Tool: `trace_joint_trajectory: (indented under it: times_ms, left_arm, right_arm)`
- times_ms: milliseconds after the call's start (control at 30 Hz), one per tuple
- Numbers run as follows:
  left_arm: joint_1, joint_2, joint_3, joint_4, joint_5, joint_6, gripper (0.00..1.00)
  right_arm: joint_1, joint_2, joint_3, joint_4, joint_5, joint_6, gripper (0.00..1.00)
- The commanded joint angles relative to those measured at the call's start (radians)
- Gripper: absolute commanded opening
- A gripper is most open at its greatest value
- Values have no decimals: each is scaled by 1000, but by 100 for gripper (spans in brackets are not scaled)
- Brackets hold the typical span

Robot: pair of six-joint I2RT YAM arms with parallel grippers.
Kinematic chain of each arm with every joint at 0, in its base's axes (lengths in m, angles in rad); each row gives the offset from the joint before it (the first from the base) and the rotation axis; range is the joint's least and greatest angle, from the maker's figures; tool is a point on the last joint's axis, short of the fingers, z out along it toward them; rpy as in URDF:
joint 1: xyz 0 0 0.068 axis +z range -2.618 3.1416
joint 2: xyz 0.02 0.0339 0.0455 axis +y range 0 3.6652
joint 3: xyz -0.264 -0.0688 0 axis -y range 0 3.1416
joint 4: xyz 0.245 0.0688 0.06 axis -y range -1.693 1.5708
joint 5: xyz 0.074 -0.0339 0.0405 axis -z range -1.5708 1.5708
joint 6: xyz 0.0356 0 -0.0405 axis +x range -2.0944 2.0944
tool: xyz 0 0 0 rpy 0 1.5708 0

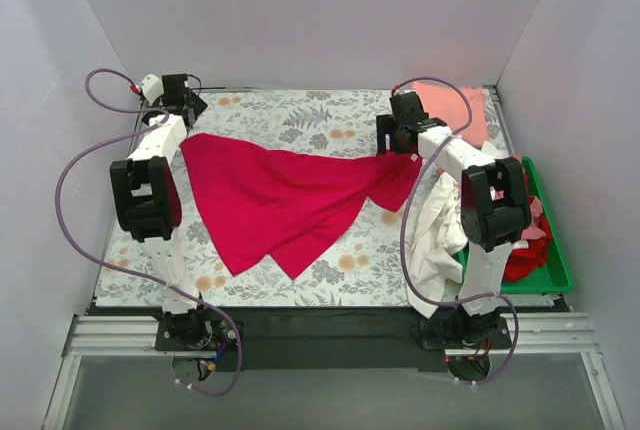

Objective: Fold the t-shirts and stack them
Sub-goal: Flatten the tshirt out

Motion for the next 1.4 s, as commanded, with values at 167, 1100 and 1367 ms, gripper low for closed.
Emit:
trace_joint_trajectory:
  times_ms: [167, 1100, 1367]
  left_arm:
    - [-14, -233, -134, -106, 113, -81, 96]
    - [-730, -1024, -1007, -746, 88, -862, 88]
    - [-727, -920, -1050, -630, 30, -873, 65]
  right_arm:
    - [-2, -174, -4, -19, -56, 60, 98]
    - [-3, -751, -725, 168, -165, 232, 98]
    - [-3, -790, -748, 168, -162, 224, 98]
